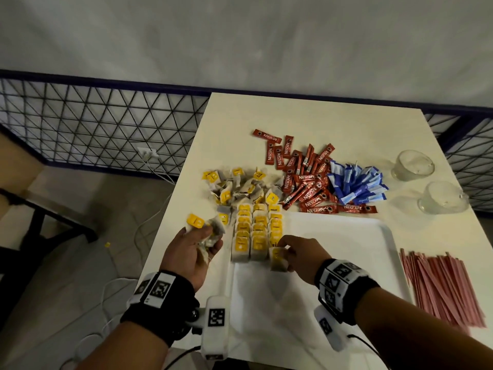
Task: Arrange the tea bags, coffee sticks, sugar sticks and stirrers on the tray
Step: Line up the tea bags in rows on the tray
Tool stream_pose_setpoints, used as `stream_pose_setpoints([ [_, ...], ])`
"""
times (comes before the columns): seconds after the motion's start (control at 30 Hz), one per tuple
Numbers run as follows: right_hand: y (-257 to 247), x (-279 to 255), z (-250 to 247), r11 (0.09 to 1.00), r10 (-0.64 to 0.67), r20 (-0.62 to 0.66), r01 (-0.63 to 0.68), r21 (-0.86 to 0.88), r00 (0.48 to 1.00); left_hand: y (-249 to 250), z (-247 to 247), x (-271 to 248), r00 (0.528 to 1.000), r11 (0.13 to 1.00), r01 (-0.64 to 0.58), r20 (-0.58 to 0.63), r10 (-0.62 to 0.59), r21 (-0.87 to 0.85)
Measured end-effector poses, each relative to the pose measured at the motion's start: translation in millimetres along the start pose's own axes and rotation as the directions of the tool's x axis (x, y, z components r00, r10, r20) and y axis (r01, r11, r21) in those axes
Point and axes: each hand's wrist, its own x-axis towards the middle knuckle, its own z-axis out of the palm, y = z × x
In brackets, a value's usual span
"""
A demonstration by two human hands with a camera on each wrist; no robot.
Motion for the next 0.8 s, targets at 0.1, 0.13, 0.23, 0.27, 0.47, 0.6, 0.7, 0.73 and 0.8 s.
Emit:
stream_pose_setpoints([
  [0.1,-2,3,4,0.999,0.012,-0.037,-0.011,0.040,0.999,1,-3,1,1.000,1.000,0.008,-0.002,-0.008,-0.016],
  [0.13,-2,4,5,0.999,0.017,-0.051,-0.015,0.049,0.999,0,-3,0,1.000,1.000,0.008,-0.001,-0.008,-0.017],
  [0.23,1,9,8,0.999,0.041,-0.088,-0.039,0.028,0.995,-1,-4,-2,1.000,1.000,0.006,0.018,-0.006,-0.005],
  [0.27,1,10,9,0.999,0.048,-0.094,-0.048,0.004,0.994,-1,-3,-2,1.000,1.000,0.007,0.025,-0.007,-0.004],
  [0.47,2,9,8,0.975,-0.045,-0.140,0.013,-0.221,0.989,-3,-1,-4,0.999,0.998,0.041,0.026,-0.040,-0.039],
  [0.6,4,6,7,0.889,-0.176,0.009,0.163,-0.428,0.984,-4,3,-8,0.994,0.993,0.096,0.048,-0.093,-0.066],
  [0.7,-8,2,2,0.954,-0.250,-0.180,0.210,-0.213,0.951,-5,8,-12,0.986,0.990,0.139,0.097,-0.135,-0.037],
  [0.73,-16,1,0,0.945,-0.320,-0.232,0.291,-0.148,0.919,-6,10,-14,0.981,0.988,0.156,0.115,-0.155,-0.003],
  [0.8,-37,-2,-6,0.897,-0.435,-0.240,0.441,-0.032,0.868,-6,13,-17,0.967,0.976,0.198,0.148,-0.210,0.091],
])
